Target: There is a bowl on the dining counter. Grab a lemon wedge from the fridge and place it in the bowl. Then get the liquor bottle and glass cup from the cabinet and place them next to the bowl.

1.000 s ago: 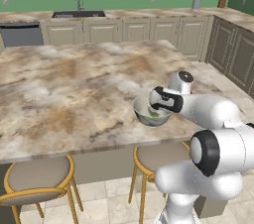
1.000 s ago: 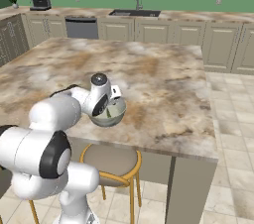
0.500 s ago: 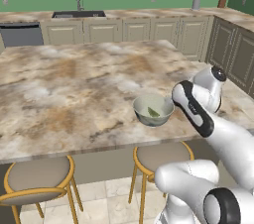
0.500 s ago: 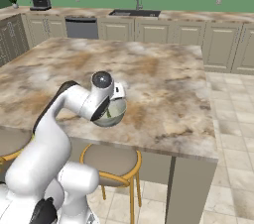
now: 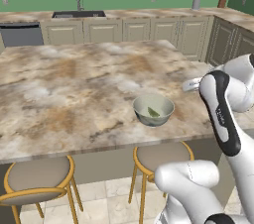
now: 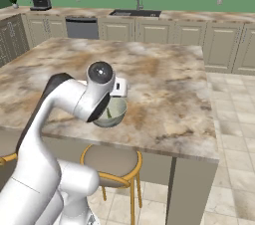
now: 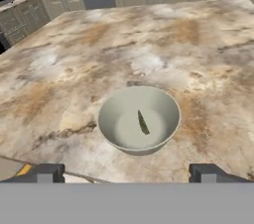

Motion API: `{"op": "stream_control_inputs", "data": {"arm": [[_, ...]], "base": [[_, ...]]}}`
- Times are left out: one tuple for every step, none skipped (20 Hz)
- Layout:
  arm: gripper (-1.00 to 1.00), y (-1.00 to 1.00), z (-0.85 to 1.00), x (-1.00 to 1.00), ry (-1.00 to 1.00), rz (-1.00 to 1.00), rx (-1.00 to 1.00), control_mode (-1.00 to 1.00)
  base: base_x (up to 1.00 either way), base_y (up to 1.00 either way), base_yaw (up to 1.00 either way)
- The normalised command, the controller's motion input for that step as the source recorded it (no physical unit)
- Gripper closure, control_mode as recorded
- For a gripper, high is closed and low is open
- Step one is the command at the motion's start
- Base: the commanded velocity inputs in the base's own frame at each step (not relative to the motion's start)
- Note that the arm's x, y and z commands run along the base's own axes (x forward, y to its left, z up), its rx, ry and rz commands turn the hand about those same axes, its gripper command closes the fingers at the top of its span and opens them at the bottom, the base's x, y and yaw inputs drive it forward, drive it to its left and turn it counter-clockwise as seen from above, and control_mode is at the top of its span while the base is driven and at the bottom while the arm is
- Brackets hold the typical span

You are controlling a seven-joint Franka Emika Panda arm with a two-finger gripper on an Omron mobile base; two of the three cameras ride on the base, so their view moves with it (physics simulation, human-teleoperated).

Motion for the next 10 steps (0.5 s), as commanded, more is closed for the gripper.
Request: {"op": "stream_control_inputs", "data": {"arm": [[-1.00, -0.13, 0.56, -1.00, -0.05, -0.21, 0.11, -1.00], [-1.00, -0.12, 0.58, -0.97, -0.03, -0.21, 0.13, -1.00], [-1.00, -0.10, 0.59, -0.97, -0.02, -0.22, 0.13, -1.00], [-1.00, -0.04, 0.54, -0.99, -0.03, -0.23, 0.12, -1.00], [-1.00, 0.00, 0.50, -0.99, -0.04, -0.23, 0.11, -1.00], [-1.00, 0.00, 0.44, -0.99, -0.03, -0.23, 0.10, -1.00], [-1.00, 0.00, 0.34, -1.00, -0.03, -0.23, 0.09, -1.00], [-1.00, 0.00, 0.21, -1.00, -0.04, -0.23, 0.05, -1.00], [-1.00, 0.00, 0.10, -0.96, -0.03, -0.20, 0.03, -1.00], [-1.00, 0.00, 0.00, -0.90, -0.05, -0.15, 0.00, -1.00]], "base": [[0.00, 0.00, 0.00], [0.00, 0.00, 0.00], [0.00, 0.00, 0.00], [0.00, 0.00, 0.00], [0.00, 0.00, 0.00], [0.00, 0.00, 0.00], [0.00, 0.00, 0.00], [0.00, 0.00, 0.00], [0.00, 0.00, 0.00], [0.00, 0.00, 0.00]]}}
